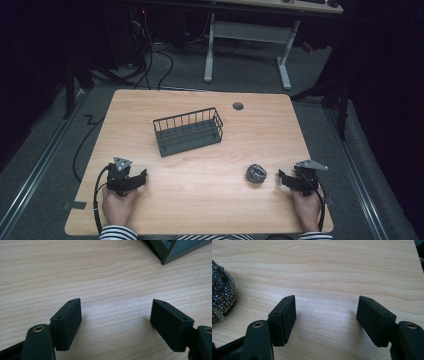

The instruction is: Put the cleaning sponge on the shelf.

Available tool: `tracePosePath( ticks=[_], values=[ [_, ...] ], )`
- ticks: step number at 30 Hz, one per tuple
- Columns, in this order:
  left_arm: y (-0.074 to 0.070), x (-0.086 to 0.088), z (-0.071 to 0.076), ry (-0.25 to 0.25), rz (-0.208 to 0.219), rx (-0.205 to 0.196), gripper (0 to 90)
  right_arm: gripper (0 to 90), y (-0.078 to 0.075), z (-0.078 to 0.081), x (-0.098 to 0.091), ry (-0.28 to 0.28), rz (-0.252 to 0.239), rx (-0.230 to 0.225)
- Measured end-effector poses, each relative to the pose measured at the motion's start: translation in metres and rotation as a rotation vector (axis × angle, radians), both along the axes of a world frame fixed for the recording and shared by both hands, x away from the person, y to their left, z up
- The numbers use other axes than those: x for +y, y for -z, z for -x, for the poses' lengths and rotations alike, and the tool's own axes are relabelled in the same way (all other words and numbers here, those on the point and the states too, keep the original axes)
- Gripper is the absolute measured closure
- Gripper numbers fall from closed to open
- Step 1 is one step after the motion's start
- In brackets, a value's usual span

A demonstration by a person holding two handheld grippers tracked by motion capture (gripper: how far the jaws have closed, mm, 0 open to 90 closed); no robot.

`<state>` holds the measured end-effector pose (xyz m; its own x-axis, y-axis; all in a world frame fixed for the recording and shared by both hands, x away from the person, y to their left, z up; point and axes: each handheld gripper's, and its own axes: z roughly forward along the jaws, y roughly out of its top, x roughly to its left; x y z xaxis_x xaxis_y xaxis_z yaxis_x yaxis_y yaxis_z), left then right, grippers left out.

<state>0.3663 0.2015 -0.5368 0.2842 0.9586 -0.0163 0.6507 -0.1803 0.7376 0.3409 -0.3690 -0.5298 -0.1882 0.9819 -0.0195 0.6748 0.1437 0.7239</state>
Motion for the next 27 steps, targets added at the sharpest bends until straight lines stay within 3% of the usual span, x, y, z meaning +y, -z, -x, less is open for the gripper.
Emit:
tracePosePath(
  ticks=[9,15,20,27],
  values=[
    [0.0004,-0.001,-0.0012,0.024,-0.001,0.007,19.9,32.5,0.0,0.0003,0.0009,0.0,0.0,-0.001],
    [0.0,-0.0014,0.001,0.011,0.0,-0.002,23.7,32.5,0.0,0.0004,0.0014,-0.007,0.001,-0.001],
    [-0.001,-0.0023,0.0025,-0.003,0.015,0.002,27.6,32.5,0.0,0.0004,0.0014,-0.009,0.002,-0.001],
    [-0.0095,-0.0043,0.0027,-0.007,0.056,-0.007,24.1,32.5,0.0,0.0004,0.0016,-0.009,0.002,-0.001]
  ],
)
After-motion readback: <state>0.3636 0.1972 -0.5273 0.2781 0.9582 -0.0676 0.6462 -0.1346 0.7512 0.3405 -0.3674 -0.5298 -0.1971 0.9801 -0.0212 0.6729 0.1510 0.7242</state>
